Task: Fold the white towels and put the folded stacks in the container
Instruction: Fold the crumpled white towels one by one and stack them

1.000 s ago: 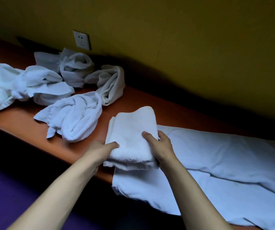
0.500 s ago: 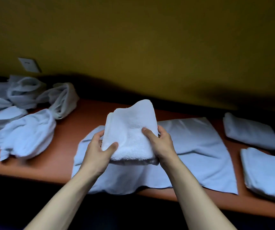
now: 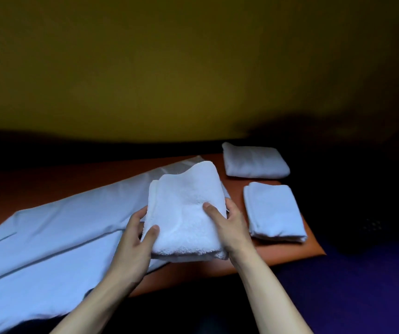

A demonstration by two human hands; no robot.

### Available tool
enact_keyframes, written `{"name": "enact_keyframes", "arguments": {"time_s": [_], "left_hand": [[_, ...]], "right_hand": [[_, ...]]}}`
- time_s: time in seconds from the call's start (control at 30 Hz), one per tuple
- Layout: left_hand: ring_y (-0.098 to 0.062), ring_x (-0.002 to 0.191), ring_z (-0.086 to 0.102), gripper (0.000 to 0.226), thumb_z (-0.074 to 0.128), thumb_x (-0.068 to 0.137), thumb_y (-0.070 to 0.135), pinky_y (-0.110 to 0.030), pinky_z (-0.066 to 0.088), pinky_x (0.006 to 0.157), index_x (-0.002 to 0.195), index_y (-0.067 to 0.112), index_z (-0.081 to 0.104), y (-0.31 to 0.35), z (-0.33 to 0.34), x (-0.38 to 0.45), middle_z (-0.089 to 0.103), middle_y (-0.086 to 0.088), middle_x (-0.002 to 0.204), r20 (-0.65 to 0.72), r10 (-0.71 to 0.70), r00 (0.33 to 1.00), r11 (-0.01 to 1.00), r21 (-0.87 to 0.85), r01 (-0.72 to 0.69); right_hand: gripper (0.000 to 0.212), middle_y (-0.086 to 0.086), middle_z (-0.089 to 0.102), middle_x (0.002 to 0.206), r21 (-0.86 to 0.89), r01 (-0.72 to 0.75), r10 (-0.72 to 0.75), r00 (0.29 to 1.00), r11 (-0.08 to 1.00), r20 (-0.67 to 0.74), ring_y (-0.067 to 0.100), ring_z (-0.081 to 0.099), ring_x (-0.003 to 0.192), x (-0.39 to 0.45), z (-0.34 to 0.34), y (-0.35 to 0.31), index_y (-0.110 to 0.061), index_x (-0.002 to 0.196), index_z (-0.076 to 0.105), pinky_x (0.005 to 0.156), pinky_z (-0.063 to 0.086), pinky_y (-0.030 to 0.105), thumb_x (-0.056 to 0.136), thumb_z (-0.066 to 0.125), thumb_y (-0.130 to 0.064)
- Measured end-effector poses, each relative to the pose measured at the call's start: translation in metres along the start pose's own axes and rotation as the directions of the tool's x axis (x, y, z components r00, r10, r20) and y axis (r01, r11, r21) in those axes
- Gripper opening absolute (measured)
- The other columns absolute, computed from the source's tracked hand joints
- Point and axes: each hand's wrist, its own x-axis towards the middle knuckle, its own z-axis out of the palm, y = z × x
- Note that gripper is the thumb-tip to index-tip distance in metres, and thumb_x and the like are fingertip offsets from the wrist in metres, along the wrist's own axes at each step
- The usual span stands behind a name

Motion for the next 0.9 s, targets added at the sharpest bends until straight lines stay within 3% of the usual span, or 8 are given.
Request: {"name": "enact_keyframes", "arguments": {"time_s": [0.2,0.4,0.5,0.57,0.63,0.7,0.77,0.9], "left_hand": [[-0.007,0.114,0.064,0.052,0.060,0.097,0.014,-0.034,0.053,0.096,0.137,0.044,0.044,0.005,0.097,0.009,0.067,0.009,0.125,0.236,0.083,0.968,0.994,0.047,-0.097],[-0.003,0.114,0.060,0.059,0.059,0.097,0.026,-0.031,0.050,0.097,0.145,0.045,0.032,0.017,0.187,0.031,0.061,0.016,0.128,0.330,0.155,0.931,0.968,0.136,-0.209],[-0.013,0.124,0.055,0.062,0.056,0.094,0.037,-0.040,0.047,0.097,0.148,0.043,0.026,0.013,0.226,0.046,0.053,0.014,0.141,0.341,0.201,0.918,0.932,0.222,-0.286],[-0.023,0.136,0.042,0.070,0.049,0.097,0.046,-0.042,0.036,0.108,0.156,0.035,0.014,0.002,0.243,0.057,0.033,0.008,0.158,0.356,0.191,0.915,0.776,0.516,-0.363],[-0.029,0.142,0.033,0.068,0.039,0.100,0.051,-0.044,0.030,0.113,0.159,0.035,0.007,-0.010,0.253,0.062,0.016,0.005,0.165,0.376,0.115,0.920,0.607,0.706,-0.364],[-0.030,0.145,0.028,0.062,0.028,0.103,0.053,-0.045,0.028,0.116,0.158,0.037,0.007,-0.020,0.259,0.065,0.011,0.005,0.167,0.424,0.073,0.903,0.552,0.736,-0.391],[-0.030,0.146,0.026,0.061,0.022,0.102,0.056,-0.045,0.026,0.117,0.158,0.038,0.007,-0.028,0.259,0.068,0.011,0.007,0.167,0.448,0.064,0.892,0.526,0.744,-0.412],[-0.025,0.148,0.022,0.066,0.011,0.095,0.064,-0.042,0.023,0.118,0.157,0.040,0.011,-0.036,0.235,0.066,0.014,0.011,0.166,0.453,0.107,0.885,0.499,0.746,-0.441]], "right_hand": [[0.032,-0.007,0.068,0.106,-0.156,0.046,-0.076,0.978,0.987,-0.193,0.012,0.067,0.098,0.033,-0.108,0.016,-0.027,0.115,0.061,0.089,0.054,0.034,0.087,0.074,-0.035],[0.030,-0.003,0.072,0.106,-0.238,0.090,-0.157,0.948,0.967,-0.277,0.014,0.069,0.095,0.071,-0.195,0.011,-0.030,0.114,0.062,0.085,0.057,0.035,0.087,0.074,-0.032],[0.032,-0.007,0.070,0.106,-0.330,0.065,-0.171,0.938,0.942,-0.301,0.015,0.069,0.098,0.091,-0.228,0.013,-0.033,0.117,0.060,0.083,0.056,0.035,0.088,0.072,-0.037],[0.049,0.000,0.060,0.123,-0.595,-0.020,-0.217,0.921,0.804,-0.324,0.023,0.060,0.111,0.098,-0.238,0.021,-0.031,0.134,0.051,0.091,0.049,0.038,0.089,0.067,-0.043],[0.058,0.005,0.051,0.137,-0.792,0.000,-0.371,0.884,0.610,-0.286,0.029,0.049,0.124,0.096,-0.235,0.032,-0.029,0.143,0.046,0.104,0.040,0.044,0.090,0.063,-0.045],[0.059,-0.001,0.048,0.145,-0.867,0.105,-0.428,0.894,0.488,-0.132,0.022,0.042,0.136,0.088,-0.222,0.047,-0.033,0.145,0.047,0.111,0.030,0.043,0.090,0.052,-0.055],[0.063,-0.004,0.041,0.154,-0.920,0.105,-0.355,0.934,0.378,-0.039,0.014,0.030,0.146,0.083,-0.211,0.066,-0.039,0.145,0.047,0.117,0.019,0.039,0.088,0.035,-0.065],[0.061,-0.004,0.037,0.158,-0.944,0.066,-0.336,0.941,0.323,-0.049,0.014,0.023,0.149,0.084,-0.212,0.082,-0.040,0.144,0.048,0.119,0.015,0.042,0.090,0.030,-0.062]]}}
